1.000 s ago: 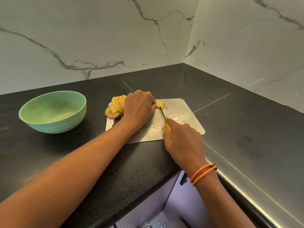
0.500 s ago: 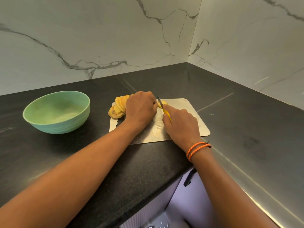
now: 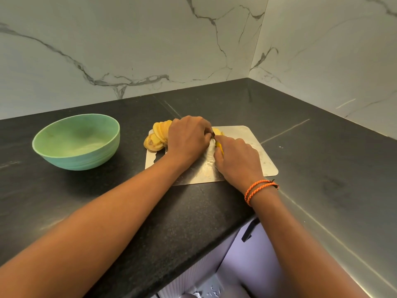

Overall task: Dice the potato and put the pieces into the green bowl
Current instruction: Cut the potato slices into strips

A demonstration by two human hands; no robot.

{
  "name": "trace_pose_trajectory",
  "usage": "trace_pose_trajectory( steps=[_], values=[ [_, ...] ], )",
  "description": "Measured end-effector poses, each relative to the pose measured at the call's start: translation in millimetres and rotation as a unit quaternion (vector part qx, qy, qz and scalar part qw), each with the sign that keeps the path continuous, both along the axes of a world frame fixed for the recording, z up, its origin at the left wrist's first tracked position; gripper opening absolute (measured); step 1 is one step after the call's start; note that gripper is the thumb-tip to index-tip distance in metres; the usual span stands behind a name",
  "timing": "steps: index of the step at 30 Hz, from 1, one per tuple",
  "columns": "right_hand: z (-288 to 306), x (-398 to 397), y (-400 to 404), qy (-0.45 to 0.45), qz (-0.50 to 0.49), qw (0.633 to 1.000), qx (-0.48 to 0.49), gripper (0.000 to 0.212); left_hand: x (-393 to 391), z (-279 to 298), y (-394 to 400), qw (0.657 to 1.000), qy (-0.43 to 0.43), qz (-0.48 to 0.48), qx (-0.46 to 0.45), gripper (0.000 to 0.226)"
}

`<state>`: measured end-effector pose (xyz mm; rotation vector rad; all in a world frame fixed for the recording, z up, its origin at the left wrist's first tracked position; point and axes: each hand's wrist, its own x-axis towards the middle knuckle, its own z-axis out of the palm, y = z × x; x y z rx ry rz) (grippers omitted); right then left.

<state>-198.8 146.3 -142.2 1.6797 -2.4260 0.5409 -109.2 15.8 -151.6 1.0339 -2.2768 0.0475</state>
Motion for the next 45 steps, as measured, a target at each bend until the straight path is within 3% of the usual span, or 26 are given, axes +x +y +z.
trace_pose_trajectory(
  steps=[15,21,28,30,34,37,45],
  values=[
    [4.4,9.3,69.5,-0.028,0.037,0.999,-0.025,0.045,-3.3,2.9,2.8,1.000,0.004,0.011,-0.011,0.018],
    [21.6,-25.9,34.6,-0.017,0.009,0.998,-0.058,0.042,-3.4,3.7,6.5,1.000,-0.004,-0.013,-0.007,0.019],
    [2.6,-55.7,19.1,0.013,-0.027,0.995,-0.095,0.044,-1.1,7.8,9.4,0.997,-0.021,-0.071,0.000,0.018],
    [1.2,-58.3,16.5,0.009,-0.041,0.992,-0.117,0.041,-4.2,11.5,7.0,0.997,-0.024,-0.077,0.020,0.022],
    [1.4,-59.7,14.4,0.017,-0.059,0.993,-0.101,0.041,-12.8,19.2,1.7,0.982,-0.091,-0.132,0.098,0.053],
    [0.6,-57.4,14.8,0.029,-0.044,0.995,-0.090,0.042,-12.7,23.2,-4.5,0.972,-0.140,-0.147,0.115,0.045],
    [1.2,-58.9,14.6,0.020,-0.050,0.994,-0.098,0.033,-8.8,26.8,-8.8,0.983,-0.105,-0.124,0.085,0.028]
  ],
)
